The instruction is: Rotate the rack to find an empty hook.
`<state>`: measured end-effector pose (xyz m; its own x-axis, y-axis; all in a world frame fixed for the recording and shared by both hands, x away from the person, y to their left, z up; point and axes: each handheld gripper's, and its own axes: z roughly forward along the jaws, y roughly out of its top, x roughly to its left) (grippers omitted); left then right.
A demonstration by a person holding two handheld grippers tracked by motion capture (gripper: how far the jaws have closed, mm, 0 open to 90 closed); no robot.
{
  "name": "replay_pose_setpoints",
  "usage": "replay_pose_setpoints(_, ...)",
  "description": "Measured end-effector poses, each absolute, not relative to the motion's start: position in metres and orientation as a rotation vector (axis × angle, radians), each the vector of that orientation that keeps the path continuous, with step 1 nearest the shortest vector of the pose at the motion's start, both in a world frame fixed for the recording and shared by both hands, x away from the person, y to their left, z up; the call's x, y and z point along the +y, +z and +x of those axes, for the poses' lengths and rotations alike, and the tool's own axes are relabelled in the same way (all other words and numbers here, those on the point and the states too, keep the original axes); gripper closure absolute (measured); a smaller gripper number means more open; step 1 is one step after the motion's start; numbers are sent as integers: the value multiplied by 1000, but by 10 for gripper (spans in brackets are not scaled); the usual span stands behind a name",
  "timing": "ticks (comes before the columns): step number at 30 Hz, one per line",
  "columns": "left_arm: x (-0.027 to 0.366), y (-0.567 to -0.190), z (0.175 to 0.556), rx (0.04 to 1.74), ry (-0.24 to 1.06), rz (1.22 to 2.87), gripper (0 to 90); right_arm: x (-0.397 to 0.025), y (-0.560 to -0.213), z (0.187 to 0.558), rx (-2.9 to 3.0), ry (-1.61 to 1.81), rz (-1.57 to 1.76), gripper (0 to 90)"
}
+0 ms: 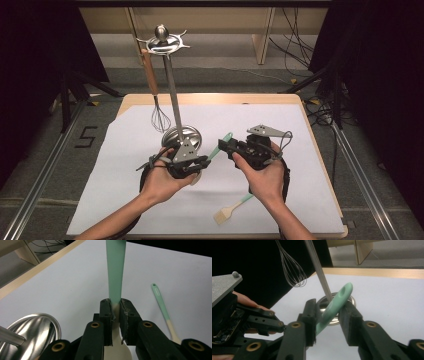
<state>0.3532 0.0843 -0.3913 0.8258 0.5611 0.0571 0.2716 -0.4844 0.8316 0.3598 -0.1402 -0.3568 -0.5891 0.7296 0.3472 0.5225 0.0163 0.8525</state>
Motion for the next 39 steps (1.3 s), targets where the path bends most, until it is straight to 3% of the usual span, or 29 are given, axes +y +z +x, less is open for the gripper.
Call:
replay_pose_setpoints(5,84,-391,353,589,398,2090,799,-141,-353,360,2125,1690,1274,815)
replay_pose_setpoints(8,86,-392,355,568,320,2045,788,-140,-348,358,2168,1710,1223,826)
replay_pose_setpoints(9,88,-392,356,557,277,2029,760,-141,-346,357,2198,1686,1186,827)
replay_pose_setpoints(10,91,-390,358,534,235,2020,670,-143,-343,358,2234,1684,1121,827)
replay_pose_setpoints(16,102,-385,364,432,66,1968,559,-146,-339,359,2326,1688,1003,827)
replay_pose_setpoints(23,101,-387,367,422,-54,1926,570,-147,-339,354,2440,1665,943,826)
replay_pose_setpoints(39,96,-385,367,395,-94,1909,666,-140,-339,354,2526,1694,794,826)
